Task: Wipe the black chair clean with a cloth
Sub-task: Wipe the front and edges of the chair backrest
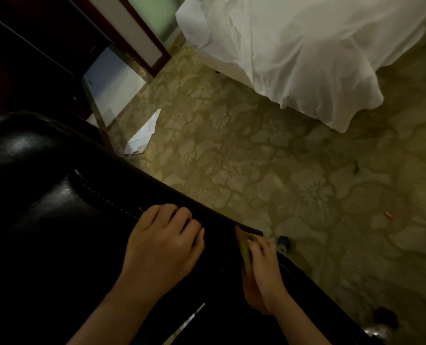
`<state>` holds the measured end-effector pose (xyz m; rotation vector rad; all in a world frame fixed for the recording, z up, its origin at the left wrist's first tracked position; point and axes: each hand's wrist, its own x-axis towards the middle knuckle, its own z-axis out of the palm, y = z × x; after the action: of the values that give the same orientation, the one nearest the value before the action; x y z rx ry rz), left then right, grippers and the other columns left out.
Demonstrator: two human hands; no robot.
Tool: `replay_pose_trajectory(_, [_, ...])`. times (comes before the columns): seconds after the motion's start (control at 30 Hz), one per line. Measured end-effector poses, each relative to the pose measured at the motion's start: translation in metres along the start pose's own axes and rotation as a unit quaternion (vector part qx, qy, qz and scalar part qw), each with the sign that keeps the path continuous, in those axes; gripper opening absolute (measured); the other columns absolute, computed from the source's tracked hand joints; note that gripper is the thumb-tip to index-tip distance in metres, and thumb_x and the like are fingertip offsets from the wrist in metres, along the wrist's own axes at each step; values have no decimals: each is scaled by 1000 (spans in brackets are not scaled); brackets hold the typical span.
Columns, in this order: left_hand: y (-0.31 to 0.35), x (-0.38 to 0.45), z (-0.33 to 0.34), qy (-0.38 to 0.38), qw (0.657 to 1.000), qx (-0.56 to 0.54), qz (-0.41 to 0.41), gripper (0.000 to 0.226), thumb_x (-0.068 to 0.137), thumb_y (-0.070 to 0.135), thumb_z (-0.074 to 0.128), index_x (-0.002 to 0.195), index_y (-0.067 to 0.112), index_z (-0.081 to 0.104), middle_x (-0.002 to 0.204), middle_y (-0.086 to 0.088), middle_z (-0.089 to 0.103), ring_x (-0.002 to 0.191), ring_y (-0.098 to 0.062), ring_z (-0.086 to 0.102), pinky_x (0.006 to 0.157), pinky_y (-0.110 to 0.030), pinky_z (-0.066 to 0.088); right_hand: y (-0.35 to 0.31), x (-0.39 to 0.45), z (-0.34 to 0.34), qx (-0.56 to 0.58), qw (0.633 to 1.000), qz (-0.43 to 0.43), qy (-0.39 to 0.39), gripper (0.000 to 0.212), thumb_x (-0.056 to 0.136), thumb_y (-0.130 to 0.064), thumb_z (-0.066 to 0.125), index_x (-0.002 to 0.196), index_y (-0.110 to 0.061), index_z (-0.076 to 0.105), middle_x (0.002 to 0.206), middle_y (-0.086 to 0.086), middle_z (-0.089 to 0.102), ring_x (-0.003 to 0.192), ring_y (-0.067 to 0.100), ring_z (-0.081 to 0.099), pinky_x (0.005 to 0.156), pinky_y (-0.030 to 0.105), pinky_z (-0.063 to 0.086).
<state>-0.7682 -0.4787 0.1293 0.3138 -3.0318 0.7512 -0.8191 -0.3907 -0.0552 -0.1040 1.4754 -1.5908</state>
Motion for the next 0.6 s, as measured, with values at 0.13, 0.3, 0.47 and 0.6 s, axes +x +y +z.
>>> replay_pose_trajectory(0.13, [-12,-3,5,31,998,32,35,29,84,31,51,67,19,71,73,2,69,69,-20,65,75,-32,37,-7,14,6,15,999,52,2,29,88,-35,49,102,-13,61,119,5,53,105,16,55,86,21,49])
replay_pose_trajectory(0.3, [-14,-6,10,40,998,45,33,30,83,30,51,61,18,66,65,0,65,58,-22,59,68,-33,36,-56,-32,47,-15,980,-186,-64,23,76,-50,45,90,-52,62,110,-24,49,110,-1,48,94,15,40])
replay_pose_trajectory(0.47, [-18,-7,16,55,997,47,22,36,85,29,51,53,17,60,55,0,57,53,-22,53,63,-32,35,-4,7,41,43,999,-20,16,22,82,-33,54,74,-49,66,106,-17,50,110,8,50,102,33,42])
replay_pose_trajectory(0.6, [-24,-13,17,51,998,45,10,38,86,28,52,50,16,58,53,0,54,52,-22,50,61,-31,33,15,11,41,62,997,40,30,24,90,-13,52,80,-29,67,110,0,56,106,17,56,100,37,44])
